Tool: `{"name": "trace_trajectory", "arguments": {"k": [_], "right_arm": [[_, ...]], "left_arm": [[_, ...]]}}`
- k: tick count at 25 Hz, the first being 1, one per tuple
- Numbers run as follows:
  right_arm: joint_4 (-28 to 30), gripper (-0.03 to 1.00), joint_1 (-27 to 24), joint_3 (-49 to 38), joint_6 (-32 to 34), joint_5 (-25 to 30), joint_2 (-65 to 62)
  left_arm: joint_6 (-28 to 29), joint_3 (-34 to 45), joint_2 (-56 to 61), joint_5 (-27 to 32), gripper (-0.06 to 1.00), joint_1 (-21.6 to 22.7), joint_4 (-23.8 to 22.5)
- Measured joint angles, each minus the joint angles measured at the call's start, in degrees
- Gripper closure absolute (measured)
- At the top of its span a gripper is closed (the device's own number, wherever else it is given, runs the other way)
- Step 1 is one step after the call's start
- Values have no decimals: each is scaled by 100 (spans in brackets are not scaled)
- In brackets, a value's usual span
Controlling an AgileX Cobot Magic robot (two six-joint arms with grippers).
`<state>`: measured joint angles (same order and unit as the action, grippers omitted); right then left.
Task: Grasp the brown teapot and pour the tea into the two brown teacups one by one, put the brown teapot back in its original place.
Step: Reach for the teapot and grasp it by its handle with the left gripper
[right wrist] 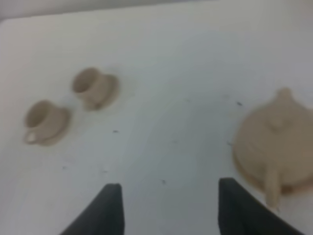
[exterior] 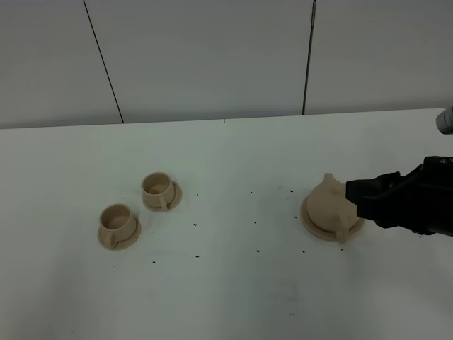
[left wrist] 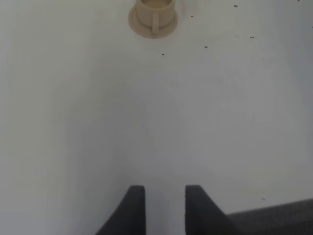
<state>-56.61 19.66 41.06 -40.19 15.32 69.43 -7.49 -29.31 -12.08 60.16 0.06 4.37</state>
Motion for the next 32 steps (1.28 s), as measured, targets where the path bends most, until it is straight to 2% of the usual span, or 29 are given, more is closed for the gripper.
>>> {"name": "trace_trajectory", "arguments": {"k": [5,9,13,17,19,24,32], "right_arm": [[2268,55,70,20,2900,-27,521],[3439,55,70,50,4150,81,935],[4236,56,70,428,4683,557,1120],[4990,56,142,991,5154,1259,1186],[5364,56,231,1122,5450,1385,1236],[6004,56,350,1144,6065,1304,1597],[5805,56,489,1161,6224,698,2128]], "left_arm": [[0,0,0,0,68,0,0],[0,0,0,0,68,0,0],[0,0,0,0,68,0,0],[0,0,0,0,68,0,0],[0,0,0,0,68,0,0],[0,0,0,0,68,0,-5],[0,0,0,0,68,0,-5]]}}
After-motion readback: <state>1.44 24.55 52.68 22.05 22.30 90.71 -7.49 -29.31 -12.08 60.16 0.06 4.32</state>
